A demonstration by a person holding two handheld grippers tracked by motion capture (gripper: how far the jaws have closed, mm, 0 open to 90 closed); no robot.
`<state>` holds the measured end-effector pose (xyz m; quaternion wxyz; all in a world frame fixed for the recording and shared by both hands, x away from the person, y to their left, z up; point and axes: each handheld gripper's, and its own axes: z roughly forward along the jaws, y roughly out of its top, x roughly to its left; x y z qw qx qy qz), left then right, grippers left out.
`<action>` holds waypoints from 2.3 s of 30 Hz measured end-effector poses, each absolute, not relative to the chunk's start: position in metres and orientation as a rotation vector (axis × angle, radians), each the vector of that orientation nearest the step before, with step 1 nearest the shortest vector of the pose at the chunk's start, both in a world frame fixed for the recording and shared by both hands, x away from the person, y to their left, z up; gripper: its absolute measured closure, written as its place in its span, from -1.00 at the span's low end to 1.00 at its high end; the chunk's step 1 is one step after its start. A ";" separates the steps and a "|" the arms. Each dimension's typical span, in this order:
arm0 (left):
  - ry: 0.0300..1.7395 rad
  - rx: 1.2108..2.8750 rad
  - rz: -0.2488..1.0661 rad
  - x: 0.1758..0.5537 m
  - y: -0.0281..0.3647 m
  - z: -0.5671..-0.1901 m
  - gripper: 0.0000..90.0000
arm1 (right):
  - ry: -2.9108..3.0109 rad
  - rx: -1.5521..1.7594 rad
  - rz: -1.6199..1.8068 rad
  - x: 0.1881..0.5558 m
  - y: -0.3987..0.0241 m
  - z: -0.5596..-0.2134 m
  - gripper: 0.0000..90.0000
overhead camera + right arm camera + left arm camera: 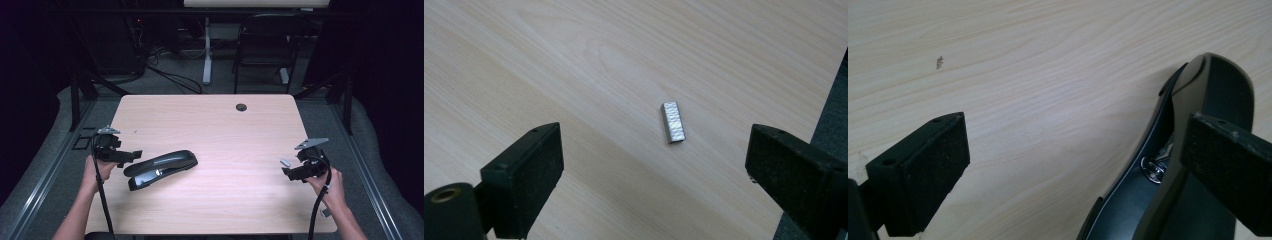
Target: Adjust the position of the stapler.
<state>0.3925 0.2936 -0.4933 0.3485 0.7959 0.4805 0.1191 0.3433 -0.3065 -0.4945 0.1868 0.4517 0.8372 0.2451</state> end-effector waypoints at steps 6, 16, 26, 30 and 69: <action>1.190 2.091 0.271 0.388 0.287 -0.489 -1.00 | 2.370 1.258 0.691 0.343 -0.305 -0.493 -0.82; 1.077 2.138 0.197 0.382 0.272 -0.482 -1.00 | 2.395 1.256 0.678 0.344 -0.302 -0.494 -0.84; 0.932 2.238 0.113 0.378 0.255 -0.484 -1.00 | 2.401 1.264 0.669 0.344 -0.302 -0.495 -0.84; 0.861 2.349 0.108 0.376 0.244 -0.494 -0.99 | 2.407 1.266 0.653 0.345 -0.301 -0.497 -0.84; 0.919 2.363 0.115 0.371 0.235 -0.499 0.22 | 2.414 1.261 0.601 0.345 -0.300 -0.498 -0.79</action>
